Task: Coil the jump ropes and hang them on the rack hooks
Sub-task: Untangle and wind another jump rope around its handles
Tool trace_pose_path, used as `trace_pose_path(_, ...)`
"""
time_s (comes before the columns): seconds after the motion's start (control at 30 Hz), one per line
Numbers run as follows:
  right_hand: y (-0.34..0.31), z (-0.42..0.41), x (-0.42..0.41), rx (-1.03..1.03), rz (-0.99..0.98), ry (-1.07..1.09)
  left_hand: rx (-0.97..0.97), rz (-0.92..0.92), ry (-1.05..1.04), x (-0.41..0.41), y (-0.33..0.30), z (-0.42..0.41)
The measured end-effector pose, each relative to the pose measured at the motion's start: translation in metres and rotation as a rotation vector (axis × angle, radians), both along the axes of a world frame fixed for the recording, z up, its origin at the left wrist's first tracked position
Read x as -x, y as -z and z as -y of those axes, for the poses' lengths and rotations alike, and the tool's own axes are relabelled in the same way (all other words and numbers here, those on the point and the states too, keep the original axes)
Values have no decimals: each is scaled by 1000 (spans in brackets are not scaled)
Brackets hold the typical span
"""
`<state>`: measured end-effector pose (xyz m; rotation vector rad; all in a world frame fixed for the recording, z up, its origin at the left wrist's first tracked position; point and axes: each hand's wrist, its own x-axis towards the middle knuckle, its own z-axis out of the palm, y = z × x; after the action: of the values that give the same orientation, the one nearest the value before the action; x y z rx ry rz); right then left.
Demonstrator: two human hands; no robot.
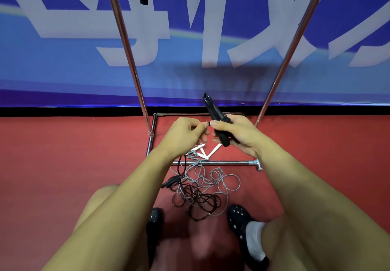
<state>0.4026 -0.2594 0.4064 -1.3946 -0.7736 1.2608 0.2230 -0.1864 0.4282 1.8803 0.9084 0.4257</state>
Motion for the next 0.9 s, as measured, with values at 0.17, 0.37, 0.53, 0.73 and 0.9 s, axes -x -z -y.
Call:
trace_pose_path(0.17,-6,3,7,42,-84,-111,24,34,67,3,-7,2)
trace_pose_path(0.37,0,3,4,4,11,-137,7,-28,23,4,-4,2)
trace_pose_path(0.53,3,-2,5,3,141,-73,29,-96,-87,-1,2,0)
trace_pose_path(0.73,6,-5,9,-13,72,-13,56,-41,-115,-4,8,-1)
trace_pose_path(0.9,8,-4,16,-6,160,-44,46,-53,-95,-2,13,-2)
